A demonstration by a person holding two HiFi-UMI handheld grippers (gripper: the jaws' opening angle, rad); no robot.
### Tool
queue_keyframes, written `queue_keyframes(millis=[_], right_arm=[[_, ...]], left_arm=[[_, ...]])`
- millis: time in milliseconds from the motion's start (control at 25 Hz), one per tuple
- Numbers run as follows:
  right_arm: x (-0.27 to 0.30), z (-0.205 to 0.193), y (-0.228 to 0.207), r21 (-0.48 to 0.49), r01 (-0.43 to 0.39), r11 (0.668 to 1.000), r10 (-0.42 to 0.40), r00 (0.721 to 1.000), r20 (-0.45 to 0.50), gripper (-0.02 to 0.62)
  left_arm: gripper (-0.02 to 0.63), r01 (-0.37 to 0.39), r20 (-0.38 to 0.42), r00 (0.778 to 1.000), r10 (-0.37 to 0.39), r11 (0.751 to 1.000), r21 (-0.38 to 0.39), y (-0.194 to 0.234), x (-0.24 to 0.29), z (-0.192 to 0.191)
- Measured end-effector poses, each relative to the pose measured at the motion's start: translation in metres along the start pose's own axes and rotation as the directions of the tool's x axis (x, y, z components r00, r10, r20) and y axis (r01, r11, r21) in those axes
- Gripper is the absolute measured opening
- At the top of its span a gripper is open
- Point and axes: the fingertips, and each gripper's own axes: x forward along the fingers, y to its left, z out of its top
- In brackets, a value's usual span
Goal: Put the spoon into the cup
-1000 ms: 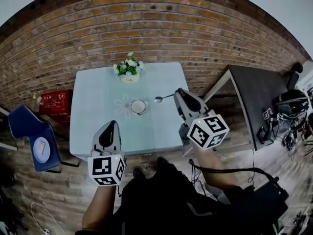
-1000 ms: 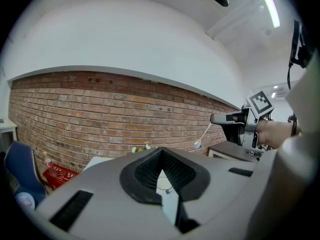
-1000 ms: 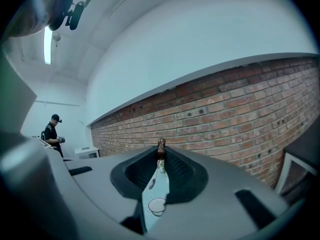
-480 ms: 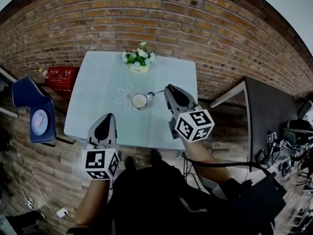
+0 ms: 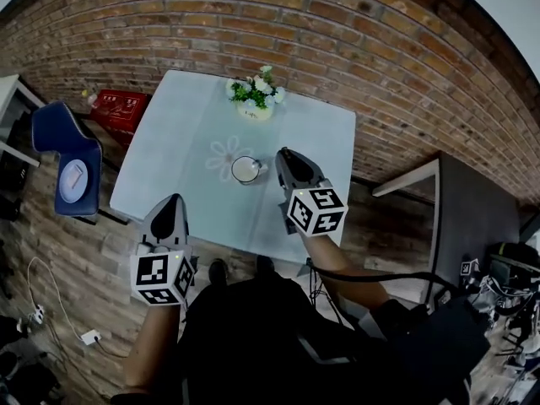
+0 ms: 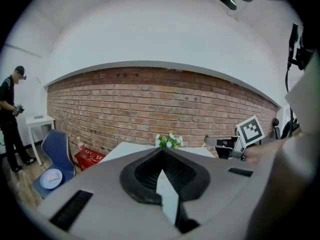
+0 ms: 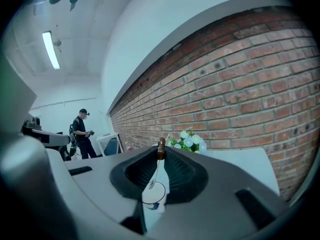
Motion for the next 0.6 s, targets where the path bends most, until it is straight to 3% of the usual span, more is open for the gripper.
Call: queue_keyframes(millis=[240, 600], right_arm=[[0.025, -0.028, -0.003, 0.01, -0.025, 1.0, 0.025, 0.998, -0.059, 0.052], [0.057, -0.067, -0.002, 0.019, -0.066, 0.998, 0.068, 0.988, -0.14, 0.052]], left_arm=[[0.009, -0.051, -0.004, 0.999, 0.051, 0.998, -0.042, 0.002, -0.007, -0.003], [0.009, -0.159, -0.02, 0.987, 0.158, 0.987, -0.028, 0.011, -0.024, -0.01]])
